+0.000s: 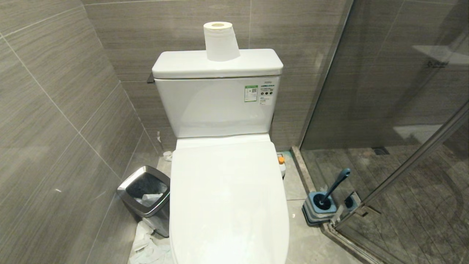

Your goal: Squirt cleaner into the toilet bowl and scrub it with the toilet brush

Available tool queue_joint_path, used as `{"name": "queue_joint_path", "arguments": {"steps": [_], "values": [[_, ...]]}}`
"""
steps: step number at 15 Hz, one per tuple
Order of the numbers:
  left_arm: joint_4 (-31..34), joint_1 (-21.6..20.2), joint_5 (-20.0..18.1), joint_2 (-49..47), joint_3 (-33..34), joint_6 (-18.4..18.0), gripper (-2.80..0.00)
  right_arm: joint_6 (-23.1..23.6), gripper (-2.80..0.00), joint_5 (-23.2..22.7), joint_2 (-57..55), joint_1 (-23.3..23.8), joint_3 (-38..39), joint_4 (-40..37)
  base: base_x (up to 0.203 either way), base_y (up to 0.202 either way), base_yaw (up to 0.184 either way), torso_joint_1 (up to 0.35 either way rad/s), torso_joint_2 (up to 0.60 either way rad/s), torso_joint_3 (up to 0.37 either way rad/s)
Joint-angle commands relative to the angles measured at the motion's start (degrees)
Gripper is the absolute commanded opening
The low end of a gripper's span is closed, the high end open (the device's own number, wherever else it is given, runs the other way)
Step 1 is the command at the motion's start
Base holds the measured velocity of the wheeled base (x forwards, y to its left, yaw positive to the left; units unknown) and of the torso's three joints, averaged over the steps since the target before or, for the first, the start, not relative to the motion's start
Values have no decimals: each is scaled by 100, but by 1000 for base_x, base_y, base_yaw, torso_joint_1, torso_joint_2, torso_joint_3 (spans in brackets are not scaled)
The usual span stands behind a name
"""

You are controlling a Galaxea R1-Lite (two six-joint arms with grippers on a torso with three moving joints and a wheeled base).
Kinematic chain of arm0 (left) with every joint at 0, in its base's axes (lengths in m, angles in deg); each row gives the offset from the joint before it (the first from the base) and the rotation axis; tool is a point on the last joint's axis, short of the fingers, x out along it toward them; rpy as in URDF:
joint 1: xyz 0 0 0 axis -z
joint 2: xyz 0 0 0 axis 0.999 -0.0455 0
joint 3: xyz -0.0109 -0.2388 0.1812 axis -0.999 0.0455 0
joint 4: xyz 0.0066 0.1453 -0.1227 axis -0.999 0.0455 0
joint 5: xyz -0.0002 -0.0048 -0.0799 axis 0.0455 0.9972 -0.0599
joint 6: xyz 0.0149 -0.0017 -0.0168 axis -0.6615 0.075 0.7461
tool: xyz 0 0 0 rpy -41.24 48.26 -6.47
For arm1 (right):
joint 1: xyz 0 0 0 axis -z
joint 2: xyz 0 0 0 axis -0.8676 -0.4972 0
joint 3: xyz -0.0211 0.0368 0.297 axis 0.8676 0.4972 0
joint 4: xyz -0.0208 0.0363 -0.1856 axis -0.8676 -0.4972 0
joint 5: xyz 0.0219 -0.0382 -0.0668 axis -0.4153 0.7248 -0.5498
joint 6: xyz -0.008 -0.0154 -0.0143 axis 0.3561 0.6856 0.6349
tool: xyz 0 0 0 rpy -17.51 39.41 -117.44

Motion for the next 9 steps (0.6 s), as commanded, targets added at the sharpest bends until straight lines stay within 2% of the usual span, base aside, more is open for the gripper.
{"name": "queue_joint_path", "arguments": {"steps": [1,9], "values": [[-11,6,0,-9,1,-3,-280,5,-280,-6,-9,0,1,2,0,0,0,0,0,0],[-29,6,8,-2,9,49,-280,5,-280,-7,-9,0,1,2,0,0,0,0,0,0]]}}
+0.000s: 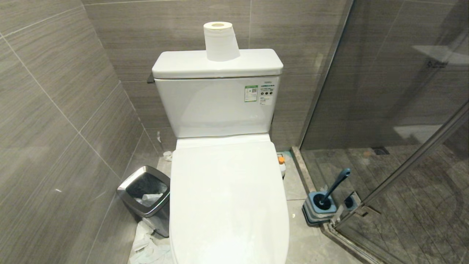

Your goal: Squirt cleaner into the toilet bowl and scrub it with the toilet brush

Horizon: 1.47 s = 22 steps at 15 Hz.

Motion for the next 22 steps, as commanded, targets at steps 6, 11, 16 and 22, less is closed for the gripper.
{"name": "queue_joint_path", "arguments": {"steps": [6,11,16,22], "values": [[-27,0,20,0,7,89,-280,2,-280,-7,-9,0,1,2,0,0,0,0,0,0],[-27,0,20,0,7,72,-280,2,-280,-7,-9,0,1,2,0,0,0,0,0,0],[-29,0,20,0,7,72,-280,2,-280,0,-9,0,1,2,0,0,0,0,0,0],[-27,0,20,0,7,37,-280,-5,-280,-7,-9,0,1,2,0,0,0,0,0,0]]}}
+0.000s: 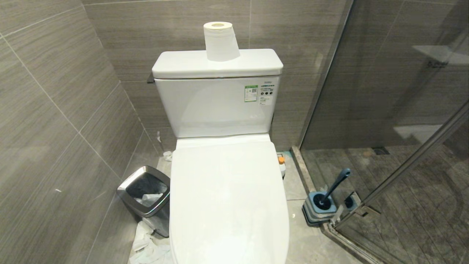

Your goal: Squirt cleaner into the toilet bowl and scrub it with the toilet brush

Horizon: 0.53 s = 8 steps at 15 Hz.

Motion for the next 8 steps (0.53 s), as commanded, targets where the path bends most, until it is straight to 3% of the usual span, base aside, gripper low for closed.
{"name": "queue_joint_path", "arguments": {"steps": [1,8], "values": [[-1,-3,-2,-8,2,-1,-280,4,-280,-1,-9,0,1,-3,0,0,0,0,0,0],[-1,-3,-2,0,2,-1,-280,4,-280,2,-9,0,1,-3,0,0,0,0,0,0]]}}
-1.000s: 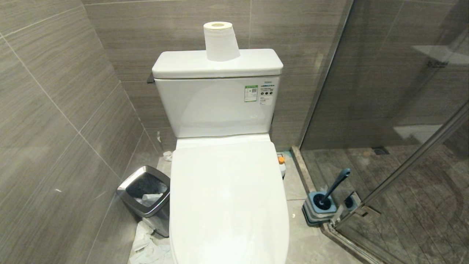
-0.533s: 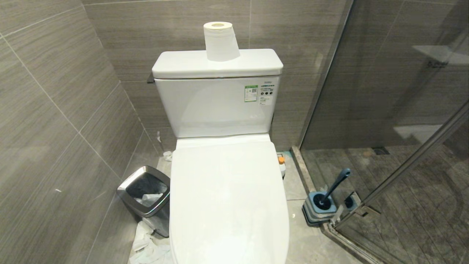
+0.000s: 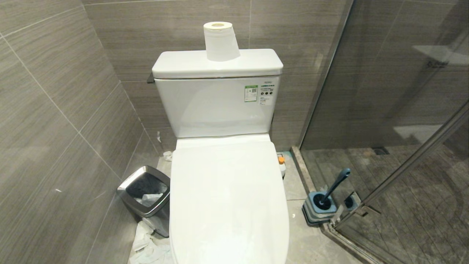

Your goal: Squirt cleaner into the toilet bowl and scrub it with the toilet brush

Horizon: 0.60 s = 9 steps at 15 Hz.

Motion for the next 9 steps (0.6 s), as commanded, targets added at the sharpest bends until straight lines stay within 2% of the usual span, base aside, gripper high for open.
{"name": "queue_joint_path", "arguments": {"steps": [1,9], "values": [[-1,0,0,-4,2,-3,-280,5,-280,-5,-9,0,1,2,0,0,0,0,0,0],[7,0,0,0,-6,-21,-280,5,-280,-5,-9,0,1,2,0,0,0,0,0,0]]}}
